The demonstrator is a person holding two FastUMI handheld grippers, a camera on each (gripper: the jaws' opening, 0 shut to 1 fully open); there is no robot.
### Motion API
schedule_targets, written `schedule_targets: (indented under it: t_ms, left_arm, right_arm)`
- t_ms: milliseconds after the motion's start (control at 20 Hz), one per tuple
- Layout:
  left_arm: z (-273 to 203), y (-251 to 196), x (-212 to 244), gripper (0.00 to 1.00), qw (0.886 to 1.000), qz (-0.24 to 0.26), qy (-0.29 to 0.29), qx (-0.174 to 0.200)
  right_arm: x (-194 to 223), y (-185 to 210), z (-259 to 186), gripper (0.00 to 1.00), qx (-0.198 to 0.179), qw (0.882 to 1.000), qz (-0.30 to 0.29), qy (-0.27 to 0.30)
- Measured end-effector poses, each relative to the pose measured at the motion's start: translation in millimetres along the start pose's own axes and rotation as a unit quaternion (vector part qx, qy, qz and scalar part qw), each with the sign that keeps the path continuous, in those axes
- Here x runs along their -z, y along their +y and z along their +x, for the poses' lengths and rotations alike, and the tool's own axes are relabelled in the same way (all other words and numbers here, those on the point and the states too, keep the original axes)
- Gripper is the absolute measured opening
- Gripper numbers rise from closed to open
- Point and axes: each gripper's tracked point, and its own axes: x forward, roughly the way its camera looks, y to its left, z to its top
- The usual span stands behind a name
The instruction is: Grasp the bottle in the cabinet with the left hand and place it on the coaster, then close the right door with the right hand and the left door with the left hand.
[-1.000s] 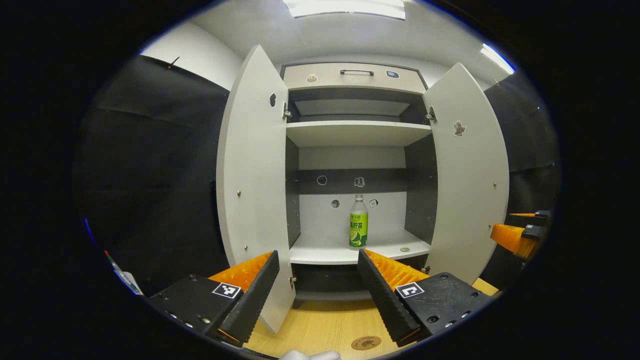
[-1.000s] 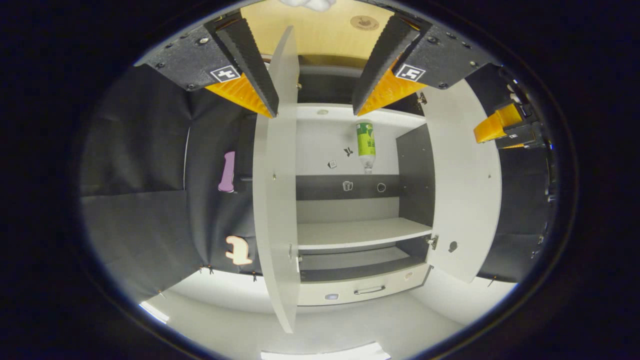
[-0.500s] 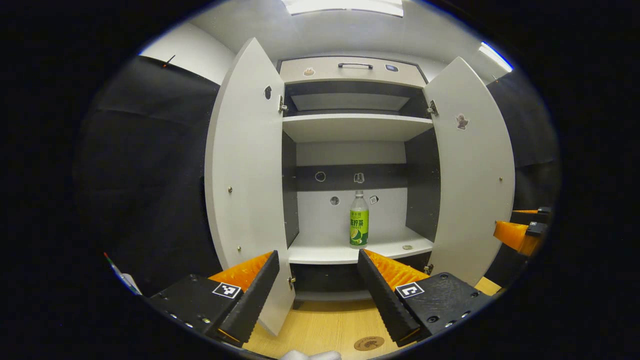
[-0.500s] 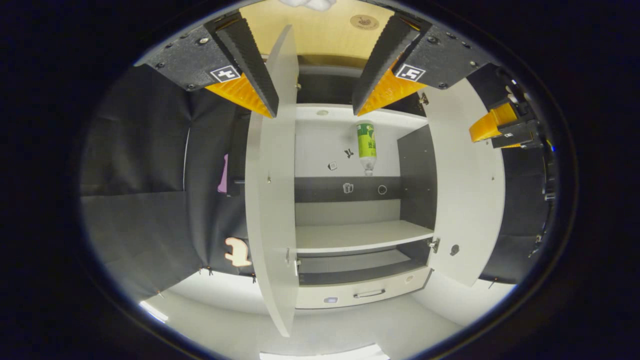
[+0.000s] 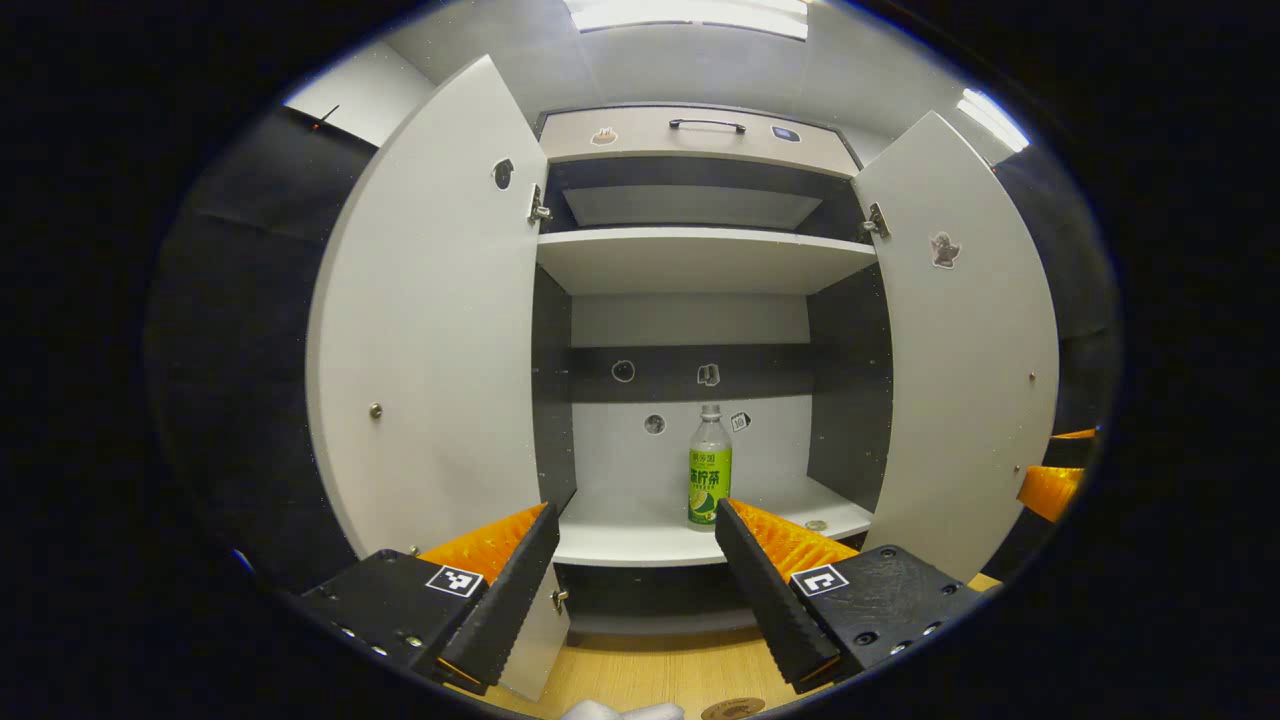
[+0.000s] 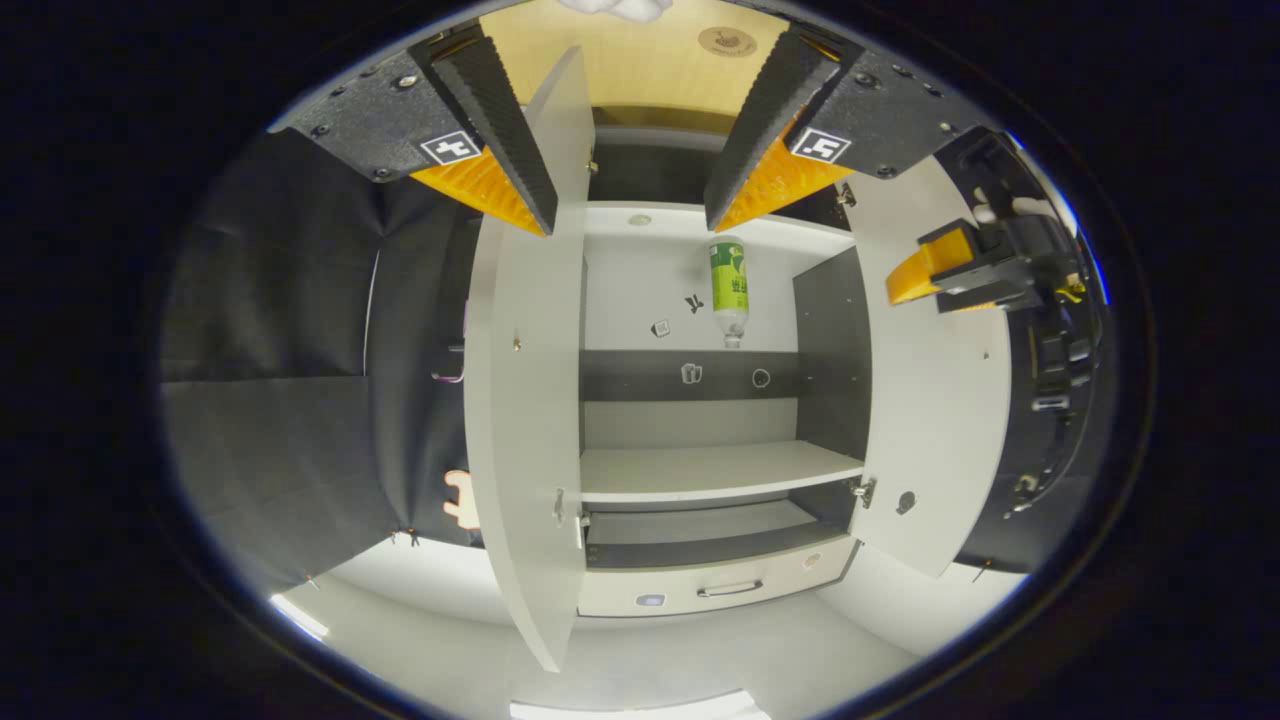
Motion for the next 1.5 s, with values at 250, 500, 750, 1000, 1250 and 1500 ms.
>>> schedule_targets:
  t_ms: [250,500,750,1000,1250,1500]
  left_arm:
    - [77.3,-30.6,-12.8,0.96,0.999,-0.004,-0.024,0.025]
    - [165.9,-70.3,11.2,0.96,0.999,-0.007,-0.018,0.036]
    - [233.8,-87.9,52.0,0.96,0.999,-0.011,0.020,0.027]
    - [270.2,-86.9,76.4,0.96,0.999,-0.013,0.044,0.008]
    - [287.9,-82.2,82.8,0.92,0.999,-0.007,0.037,0.002]
    - [243.5,-81.1,41.7,0.73,0.999,0.020,-0.021,0.017]
  right_arm:
    - [-7.2,2.4,-1.9,0.95,0.005,1.000,-0.003,0.005]
    - [-10.6,4.7,-2.0,0.95,0.014,1.000,-0.011,0.013]
    - [-4.5,9.0,2.7,0.98,0.018,0.999,-0.025,0.029]
    - [5.4,11.2,7.6,0.98,0.014,0.999,-0.028,0.044]
    - [9.3,8.2,8.4,0.98,0.019,0.998,-0.024,0.048]
    - [6.7,2.8,4.8,0.98,0.018,0.999,-0.018,0.040]
